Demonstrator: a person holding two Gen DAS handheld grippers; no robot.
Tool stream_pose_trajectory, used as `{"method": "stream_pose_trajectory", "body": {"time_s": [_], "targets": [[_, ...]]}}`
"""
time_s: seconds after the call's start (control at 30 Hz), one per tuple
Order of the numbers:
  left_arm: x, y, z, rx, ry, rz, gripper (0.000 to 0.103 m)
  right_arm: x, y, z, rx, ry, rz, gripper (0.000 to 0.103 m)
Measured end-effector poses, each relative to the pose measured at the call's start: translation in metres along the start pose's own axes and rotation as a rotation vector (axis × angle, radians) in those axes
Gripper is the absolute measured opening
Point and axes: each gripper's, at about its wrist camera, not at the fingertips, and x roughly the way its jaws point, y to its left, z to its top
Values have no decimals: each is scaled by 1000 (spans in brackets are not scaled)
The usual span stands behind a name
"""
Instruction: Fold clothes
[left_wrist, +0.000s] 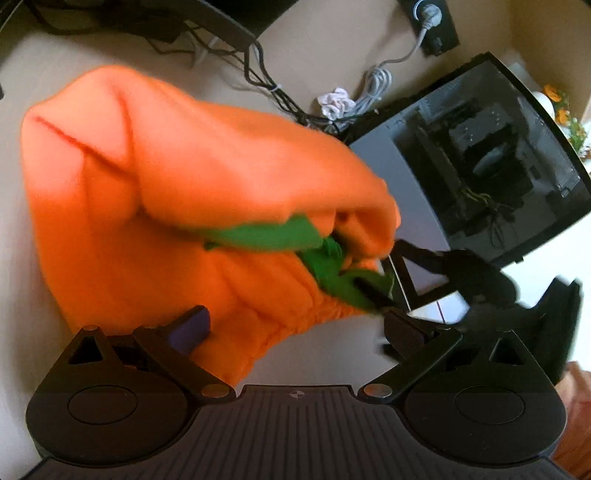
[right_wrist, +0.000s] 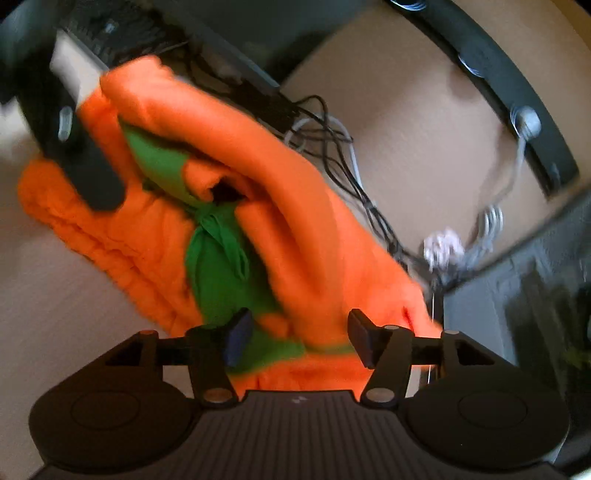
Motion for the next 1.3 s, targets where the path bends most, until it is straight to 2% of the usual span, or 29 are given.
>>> {"method": "stream_pose_trajectory", "body": {"time_s": [0.13, 0.17, 0.27, 0.3, 0.4, 0.47, 0.53, 0.57, 0.63, 0.67, 0.77, 0.83, 0.9, 0.97, 1.03, 1.07, 1.13, 1.23, 1.3], "targets": [[-9, 1, -11, -13, 44, -17, 102, -29, -49, 6, 333, -25, 130, 58], [-10, -2, -13, 7, 59, -14, 102, -33, -61, 8, 417, -49, 161, 58], [-22, -23, -15, 134, 64, -22, 102, -22, -79, 19, 548, -143, 205, 58], [-29, -31, -14, 160, 50, -31, 102, -16, -85, 22, 589, -167, 219, 60], [-59, -56, -5, 178, -58, -126, 102, 46, -83, 24, 666, -101, 241, 63], [-73, -69, 6, 208, -162, -135, 103, 67, -65, 12, 628, -27, 210, 63], [-70, -65, 18, 198, -238, -66, 103, 60, -39, -5, 582, -70, 188, 67], [-63, -56, 23, 160, -252, -5, 103, 54, -28, -15, 570, -80, 163, 68], [-40, -30, 27, 33, -204, 129, 103, 48, -17, -25, 577, -100, 143, 69], [-32, -20, 23, -3, -173, 162, 103, 46, -15, -28, 580, -109, 139, 69], [-18, -4, 5, -18, -125, 203, 103, 30, -38, -19, 601, -98, 188, 77], [-20, -6, -1, 5, -139, 201, 103, 14, -67, -17, 684, -169, 177, 88], [-24, -1, -3, -32, -164, 184, 103, 14, -87, -16, 724, -199, 150, 92], [-27, 5, -2, -77, -191, 168, 103, 43, -98, -17, 752, -134, 179, 94], [-36, 9, -2, -124, -217, 168, 103, 86, -96, -29, 796, 46, 212, 98], [-44, 10, -2, -141, -225, 181, 103, 94, -93, -35, 828, 83, 224, 99], [-73, -2, 2, -105, -298, 253, 103, 77, -90, -36, 842, 39, 199, 99], [-121, -18, 5, -22, -416, 403, 103, 20, -69, -12, 653, -87, 121, 99], [-143, -22, 5, 4, -447, 483, 103, -17, -40, 9, 474, -209, 134, 99]]}}
